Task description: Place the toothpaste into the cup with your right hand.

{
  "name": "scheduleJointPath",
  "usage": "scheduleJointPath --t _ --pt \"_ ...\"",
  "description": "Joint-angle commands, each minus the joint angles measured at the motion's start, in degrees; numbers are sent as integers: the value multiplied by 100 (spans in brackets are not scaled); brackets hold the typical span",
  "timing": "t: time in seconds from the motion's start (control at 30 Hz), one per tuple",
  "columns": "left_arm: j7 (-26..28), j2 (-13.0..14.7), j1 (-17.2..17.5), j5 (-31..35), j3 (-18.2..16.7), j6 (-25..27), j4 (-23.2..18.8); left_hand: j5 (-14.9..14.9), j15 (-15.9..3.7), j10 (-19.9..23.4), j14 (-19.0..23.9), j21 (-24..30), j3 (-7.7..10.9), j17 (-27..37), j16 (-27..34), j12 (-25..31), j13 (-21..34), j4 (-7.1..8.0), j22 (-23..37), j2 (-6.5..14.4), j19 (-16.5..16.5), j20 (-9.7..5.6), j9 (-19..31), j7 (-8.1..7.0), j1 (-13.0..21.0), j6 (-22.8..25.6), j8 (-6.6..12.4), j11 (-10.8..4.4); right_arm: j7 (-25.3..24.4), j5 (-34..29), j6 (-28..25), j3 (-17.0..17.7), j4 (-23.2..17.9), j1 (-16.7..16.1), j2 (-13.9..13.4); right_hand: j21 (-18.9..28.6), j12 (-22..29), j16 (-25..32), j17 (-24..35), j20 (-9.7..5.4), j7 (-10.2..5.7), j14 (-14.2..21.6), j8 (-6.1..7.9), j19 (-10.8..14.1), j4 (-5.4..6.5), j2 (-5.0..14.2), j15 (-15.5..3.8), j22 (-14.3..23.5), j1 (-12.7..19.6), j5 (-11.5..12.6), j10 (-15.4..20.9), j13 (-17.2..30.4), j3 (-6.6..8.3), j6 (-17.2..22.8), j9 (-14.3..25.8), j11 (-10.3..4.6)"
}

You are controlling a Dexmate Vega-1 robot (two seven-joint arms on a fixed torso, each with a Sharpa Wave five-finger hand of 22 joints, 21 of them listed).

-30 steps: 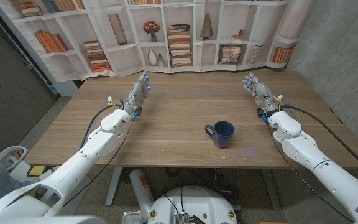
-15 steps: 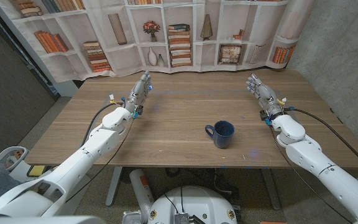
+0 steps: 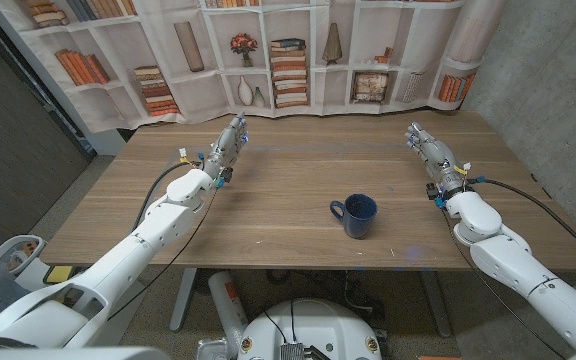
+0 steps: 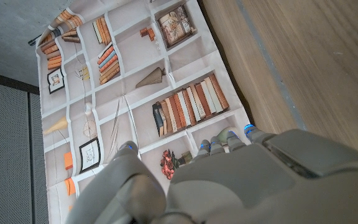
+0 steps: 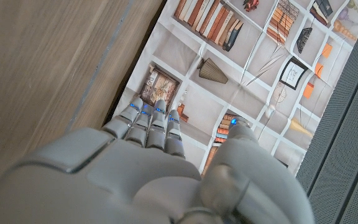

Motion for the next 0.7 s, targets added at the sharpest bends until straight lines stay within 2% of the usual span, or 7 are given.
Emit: scheduleJointPath --t 0.03,0.7 --pt "-2 27 -13 45 11 -23 -80 40 -32 -732 -835 29 8 28 7 12 27 -39 15 -12 -1026 13 18 -37 60 -766 24 -49 -345 -266 20 212 -344 -408 -122 14 20 23 10 -67 -13 63 17 80 -38 -6 -13 23 66 -15 60 10 13 74 22 -5" --pt "-5 -105 -70 85 86 -88 -11 41 -34 -731 -834 32 -8 29 5 7 27 -48 16 5 -1028 11 19 -39 83 -755 18 -49 -678 -502 -62 632 -747 -1006 -212 -2 13 7 12 -55 -55 101 19 95 -82 -9 -18 25 116 -7 108 10 19 140 24 -38"
